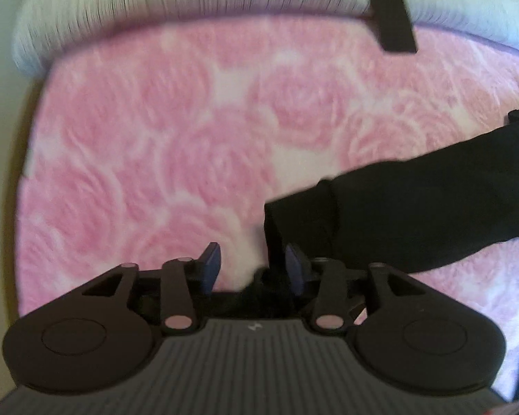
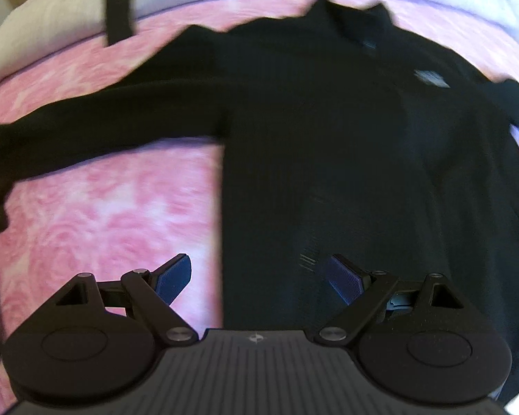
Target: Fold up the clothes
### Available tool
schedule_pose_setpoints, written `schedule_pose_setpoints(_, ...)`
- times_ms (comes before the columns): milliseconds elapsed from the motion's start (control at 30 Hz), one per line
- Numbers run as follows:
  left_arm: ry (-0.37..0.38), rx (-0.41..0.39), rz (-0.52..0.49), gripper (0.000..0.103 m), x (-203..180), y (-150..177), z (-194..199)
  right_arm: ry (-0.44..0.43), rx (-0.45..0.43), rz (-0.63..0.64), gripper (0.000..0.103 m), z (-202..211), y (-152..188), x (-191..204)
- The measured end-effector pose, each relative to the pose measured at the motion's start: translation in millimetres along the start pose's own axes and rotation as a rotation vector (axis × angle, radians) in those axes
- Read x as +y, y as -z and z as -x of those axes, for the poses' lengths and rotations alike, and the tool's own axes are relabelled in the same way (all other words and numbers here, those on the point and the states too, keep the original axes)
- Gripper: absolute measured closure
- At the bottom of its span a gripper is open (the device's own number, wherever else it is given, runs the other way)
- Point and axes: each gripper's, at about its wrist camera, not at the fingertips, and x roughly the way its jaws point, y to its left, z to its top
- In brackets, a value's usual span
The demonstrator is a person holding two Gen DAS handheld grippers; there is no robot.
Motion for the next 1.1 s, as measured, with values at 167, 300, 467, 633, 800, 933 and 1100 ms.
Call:
schedule_pose_setpoints(167, 0.095, -0.122, -0.077, 0.052, -70, 15, 43, 0.014, -0.033, -0.075, 0.018, 20, 0, -60)
schedule_pose_setpoints(300, 0.215, -0.171, -0.136, 0.040, -155, 54, 61, -0.018, -0.077, -0.026, 0.039, 13, -44, -108)
schedule_pose_setpoints(467, 0.233, -0.169, -0.213, 0.038, -273, 116, 68, -0.026, -0.189, 0.162, 0.040, -18, -131, -152)
schedule_pose_setpoints(633, 0.250, -0.093, -0.150, 0.036, -372, 180, 44, -0.073, -0.276, 0.526, 0.041, -74, -211, -152)
schedule_pose_setpoints(800, 0.261, 0.007, -0.043, 0.036, -431, 219, 26, -0.176, -0.192, 0.630, 0.065, -147, -271, -148)
schedule_pose_setpoints(933, 0.220, 0.032, 0.000, 0.035, -437, 231, 25, -0.118, -0.239, 0.523, 0.069, -195, -315, -157)
schedule_pose_setpoints(1100, 0.178, 0.042, 0.057, 0.034, -433, 239, 23, -0.123, -0.267, 0.422, 0.064, -218, -335, -171)
